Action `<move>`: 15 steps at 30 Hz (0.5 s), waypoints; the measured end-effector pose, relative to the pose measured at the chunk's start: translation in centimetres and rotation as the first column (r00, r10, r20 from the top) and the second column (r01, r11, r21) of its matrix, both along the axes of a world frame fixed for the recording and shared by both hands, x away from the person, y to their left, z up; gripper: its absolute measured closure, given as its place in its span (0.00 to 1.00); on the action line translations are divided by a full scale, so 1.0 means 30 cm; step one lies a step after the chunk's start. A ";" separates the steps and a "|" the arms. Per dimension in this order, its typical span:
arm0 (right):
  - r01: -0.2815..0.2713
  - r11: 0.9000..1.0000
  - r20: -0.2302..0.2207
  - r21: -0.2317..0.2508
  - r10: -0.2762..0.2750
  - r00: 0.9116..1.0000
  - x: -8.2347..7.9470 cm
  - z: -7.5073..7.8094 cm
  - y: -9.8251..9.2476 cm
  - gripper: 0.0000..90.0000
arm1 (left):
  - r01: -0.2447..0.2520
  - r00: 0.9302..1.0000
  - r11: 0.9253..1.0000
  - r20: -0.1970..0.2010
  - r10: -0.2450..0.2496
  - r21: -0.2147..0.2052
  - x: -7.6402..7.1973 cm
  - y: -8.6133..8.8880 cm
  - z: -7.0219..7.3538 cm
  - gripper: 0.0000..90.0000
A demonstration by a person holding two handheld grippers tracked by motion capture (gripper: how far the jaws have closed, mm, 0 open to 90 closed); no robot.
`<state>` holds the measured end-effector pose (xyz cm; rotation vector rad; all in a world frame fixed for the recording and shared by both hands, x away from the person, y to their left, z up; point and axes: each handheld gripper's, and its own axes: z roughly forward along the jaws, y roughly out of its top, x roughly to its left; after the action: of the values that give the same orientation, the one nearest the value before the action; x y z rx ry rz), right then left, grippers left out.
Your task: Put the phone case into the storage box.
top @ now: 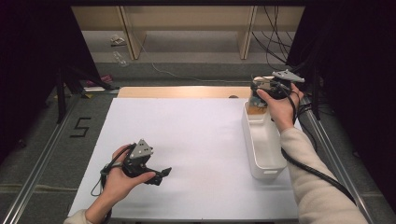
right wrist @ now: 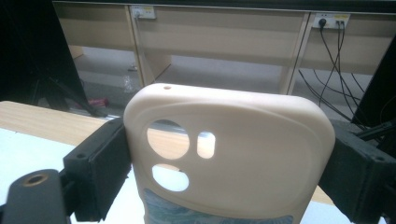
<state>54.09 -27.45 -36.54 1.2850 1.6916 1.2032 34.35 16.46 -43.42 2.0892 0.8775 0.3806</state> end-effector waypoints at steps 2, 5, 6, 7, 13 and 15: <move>0.000 1.000 -0.002 -0.003 0.000 1.000 0.001 -0.003 0.001 0.14 | 0.000 1.000 1.000 0.000 0.000 0.000 0.000 0.000 0.000 0.00; 0.001 1.000 -0.006 -0.005 -0.001 1.000 0.004 -0.010 0.002 0.14 | 0.000 1.000 1.000 0.000 0.000 0.000 0.000 0.000 0.000 0.00; 0.002 1.000 -0.007 -0.006 -0.002 1.000 0.004 -0.011 0.002 0.14 | 0.000 1.000 1.000 0.000 0.000 0.000 0.000 0.000 0.000 0.00; 0.003 1.000 -0.009 -0.005 -0.003 1.000 0.005 -0.013 0.003 0.14 | 0.000 1.000 1.000 0.000 0.000 0.000 0.000 0.000 0.000 0.00; 0.003 1.000 -0.017 -0.010 -0.004 1.000 0.010 -0.028 0.006 0.14 | -0.001 1.000 1.000 0.000 0.001 0.000 0.000 0.000 0.000 0.00; 0.006 1.000 -0.023 -0.008 -0.006 1.000 0.011 -0.035 0.007 0.14 | -0.001 1.000 1.000 0.000 0.001 -0.001 0.000 0.000 0.000 0.00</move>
<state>54.41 -27.24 -37.58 1.3025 1.7064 1.1814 34.35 16.46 -43.43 2.0881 0.8789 0.3807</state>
